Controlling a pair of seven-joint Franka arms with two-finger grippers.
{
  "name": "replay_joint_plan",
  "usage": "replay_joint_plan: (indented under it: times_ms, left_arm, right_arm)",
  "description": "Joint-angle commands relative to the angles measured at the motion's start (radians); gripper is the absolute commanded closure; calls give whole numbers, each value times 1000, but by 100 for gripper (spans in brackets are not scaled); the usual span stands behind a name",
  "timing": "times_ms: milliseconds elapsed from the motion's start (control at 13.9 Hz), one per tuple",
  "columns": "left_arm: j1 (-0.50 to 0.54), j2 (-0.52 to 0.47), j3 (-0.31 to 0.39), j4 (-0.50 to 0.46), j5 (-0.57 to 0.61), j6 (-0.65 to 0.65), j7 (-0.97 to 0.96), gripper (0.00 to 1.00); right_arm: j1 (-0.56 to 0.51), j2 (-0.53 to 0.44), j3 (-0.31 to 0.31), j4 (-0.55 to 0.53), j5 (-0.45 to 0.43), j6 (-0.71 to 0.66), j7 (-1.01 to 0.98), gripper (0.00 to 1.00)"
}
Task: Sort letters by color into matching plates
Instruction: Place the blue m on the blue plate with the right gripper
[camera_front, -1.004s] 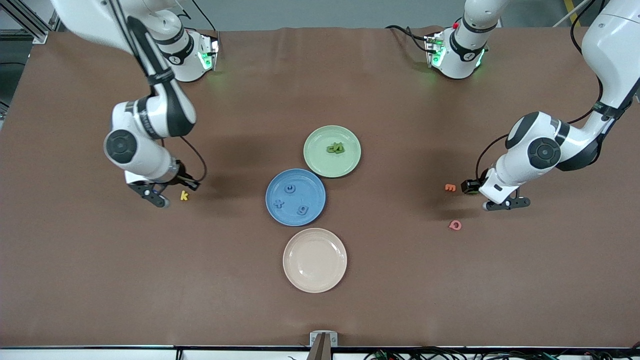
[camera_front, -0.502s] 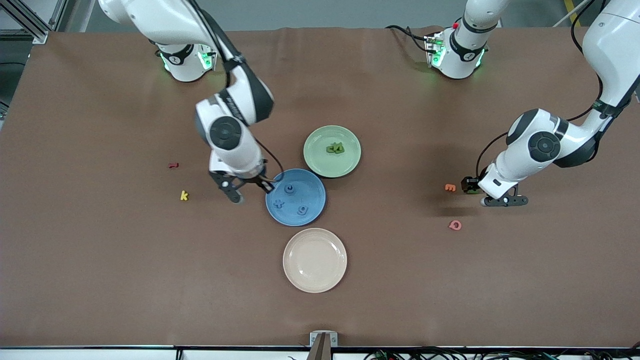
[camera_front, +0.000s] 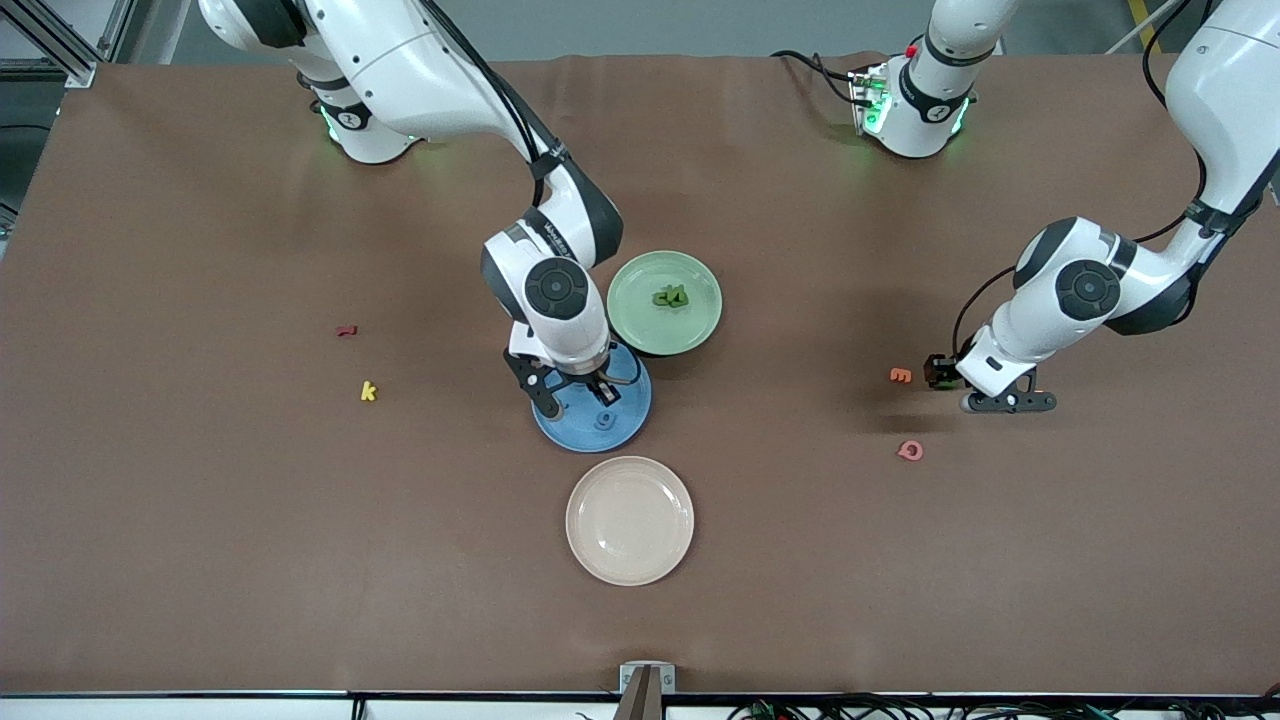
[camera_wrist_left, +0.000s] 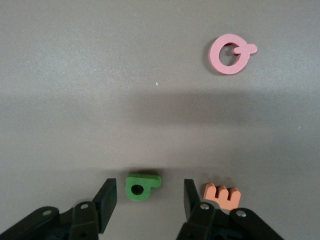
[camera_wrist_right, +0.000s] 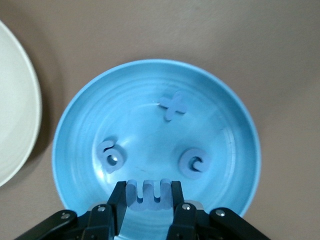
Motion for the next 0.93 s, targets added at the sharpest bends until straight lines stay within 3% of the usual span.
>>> replay_joint_plan:
  times_ms: [0, 143, 215, 287, 359, 717, 861]
  left_arm:
    - [18, 10, -6, -13, 25, 25, 0, 39]
    - [16, 12, 4, -13, 25, 28, 0, 40]
    - [16, 14, 4, -12, 25, 28, 0, 40]
    - [16, 14, 4, -12, 28, 28, 0, 40]
    - [16, 15, 5, -12, 31, 28, 0, 40]
    - [16, 21, 11, -12, 32, 28, 0, 42]
    - [15, 26, 21, -12, 32, 28, 0, 42]
  right_arm:
    - [24, 42, -11, 45, 10, 34, 39, 99]
    - [33, 45, -11, 45, 10, 34, 37, 91]
    - [33, 45, -11, 45, 10, 34, 34, 66]
    - [38, 45, -11, 45, 10, 34, 37, 7]
    - [56, 43, -11, 45, 9, 34, 34, 0]
    - [44, 39, -13, 50, 0, 29, 5, 0]
    - [24, 30, -14, 48, 0, 19, -108, 0]
